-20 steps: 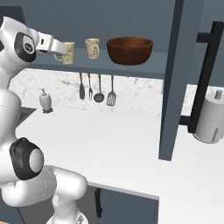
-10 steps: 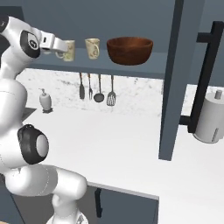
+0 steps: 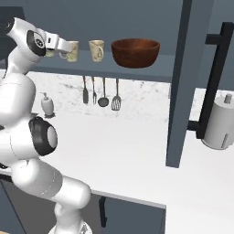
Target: Gather all objects into one cabinet and sort the glasses and bowls to opposite sides.
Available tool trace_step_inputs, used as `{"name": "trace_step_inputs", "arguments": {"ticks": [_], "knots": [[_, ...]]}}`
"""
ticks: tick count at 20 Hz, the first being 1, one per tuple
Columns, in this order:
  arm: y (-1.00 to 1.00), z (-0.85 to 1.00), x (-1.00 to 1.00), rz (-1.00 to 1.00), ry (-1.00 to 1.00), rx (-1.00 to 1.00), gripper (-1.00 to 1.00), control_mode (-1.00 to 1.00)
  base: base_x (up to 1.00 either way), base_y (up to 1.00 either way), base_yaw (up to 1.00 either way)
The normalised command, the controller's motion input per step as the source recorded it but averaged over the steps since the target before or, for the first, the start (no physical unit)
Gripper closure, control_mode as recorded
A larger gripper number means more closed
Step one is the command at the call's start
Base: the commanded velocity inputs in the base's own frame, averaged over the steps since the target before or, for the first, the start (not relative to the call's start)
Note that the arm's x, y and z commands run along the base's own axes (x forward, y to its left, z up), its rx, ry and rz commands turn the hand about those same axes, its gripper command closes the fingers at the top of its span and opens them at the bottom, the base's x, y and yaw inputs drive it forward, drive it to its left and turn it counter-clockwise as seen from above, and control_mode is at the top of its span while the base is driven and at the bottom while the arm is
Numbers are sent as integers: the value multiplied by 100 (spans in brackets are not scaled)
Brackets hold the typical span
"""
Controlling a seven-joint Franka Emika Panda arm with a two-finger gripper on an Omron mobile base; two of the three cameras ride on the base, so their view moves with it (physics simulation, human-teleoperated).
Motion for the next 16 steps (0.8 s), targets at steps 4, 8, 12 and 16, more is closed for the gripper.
{"name": "trace_step_inputs", "arguments": {"ticks": [4, 8, 12, 16], "knots": [[13, -9, 40, 0, 0, 0, -100, -100, 0, 0, 0], [10, -6, 26, 0, 0, 0, -100, -100, 0, 0, 0], [0, 0, 6, 0, 0, 0, -100, -100, 0, 0, 0], [0, 0, 0, 0, -1, 0, -100, -100, 0, 0, 0]]}}
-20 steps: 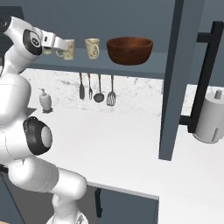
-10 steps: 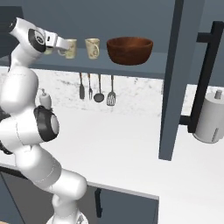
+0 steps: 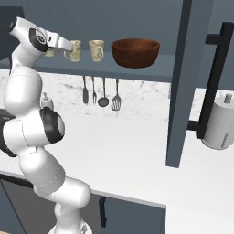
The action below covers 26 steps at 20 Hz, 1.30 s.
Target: Gather all objects into one cabinet and sort the glasses and bowls to opposite sides.
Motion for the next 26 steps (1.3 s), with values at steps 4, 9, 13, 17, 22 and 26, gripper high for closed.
{"name": "trace_step_inputs", "arguments": {"ticks": [4, 9, 13, 17, 22, 26], "knots": [[0, 0, -29, 0, -4, 0, -100, -100, 0, 0, 0], [0, 0, -92, 0, -9, 0, -100, -100, 0, 0, 0], [0, 0, -100, -1, -11, 0, -100, -100, 0, 0, 0], [0, 0, -100, -3, -8, 0, -100, -100, 0, 0, 0], [-1, 0, -100, -8, -7, 0, -100, -100, 0, 0, 0], [-8, 0, -100, -8, -10, 0, -100, -100, 0, 0, 0]]}}
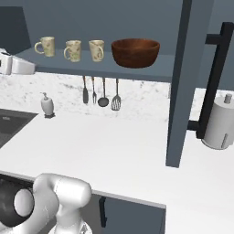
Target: Gather all objects into one cabinet and sort the glasses and bowls to opposite sides.
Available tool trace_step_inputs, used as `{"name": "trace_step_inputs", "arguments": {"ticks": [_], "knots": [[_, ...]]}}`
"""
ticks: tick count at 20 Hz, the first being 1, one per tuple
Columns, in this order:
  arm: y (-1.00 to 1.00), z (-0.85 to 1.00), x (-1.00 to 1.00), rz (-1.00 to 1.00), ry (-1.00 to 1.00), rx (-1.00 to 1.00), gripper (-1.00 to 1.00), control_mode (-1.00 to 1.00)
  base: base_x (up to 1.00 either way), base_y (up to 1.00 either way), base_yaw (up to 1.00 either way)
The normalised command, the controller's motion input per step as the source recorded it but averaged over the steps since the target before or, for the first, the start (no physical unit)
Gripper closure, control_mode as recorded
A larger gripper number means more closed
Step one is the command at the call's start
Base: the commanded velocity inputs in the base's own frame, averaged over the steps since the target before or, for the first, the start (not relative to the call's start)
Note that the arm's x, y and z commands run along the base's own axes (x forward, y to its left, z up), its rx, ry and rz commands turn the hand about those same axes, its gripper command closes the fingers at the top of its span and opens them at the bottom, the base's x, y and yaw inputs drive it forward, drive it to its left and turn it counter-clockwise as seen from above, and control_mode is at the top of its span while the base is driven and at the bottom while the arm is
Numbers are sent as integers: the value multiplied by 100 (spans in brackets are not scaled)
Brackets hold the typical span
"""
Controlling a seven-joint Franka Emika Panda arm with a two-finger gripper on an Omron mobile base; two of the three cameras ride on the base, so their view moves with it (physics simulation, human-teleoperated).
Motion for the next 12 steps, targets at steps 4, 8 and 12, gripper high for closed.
{"name": "trace_step_inputs", "arguments": {"ticks": [4, 8, 12], "knots": [[-13, 5, -100, -8, -16, 0, -100, -100, 0, 0, 0], [-11, 3, -100, -7, -17, 0, -100, -100, 0, 0, 0], [-5, 0, -100, -6, -14, 0, -100, -100, 0, 0, 0]]}}
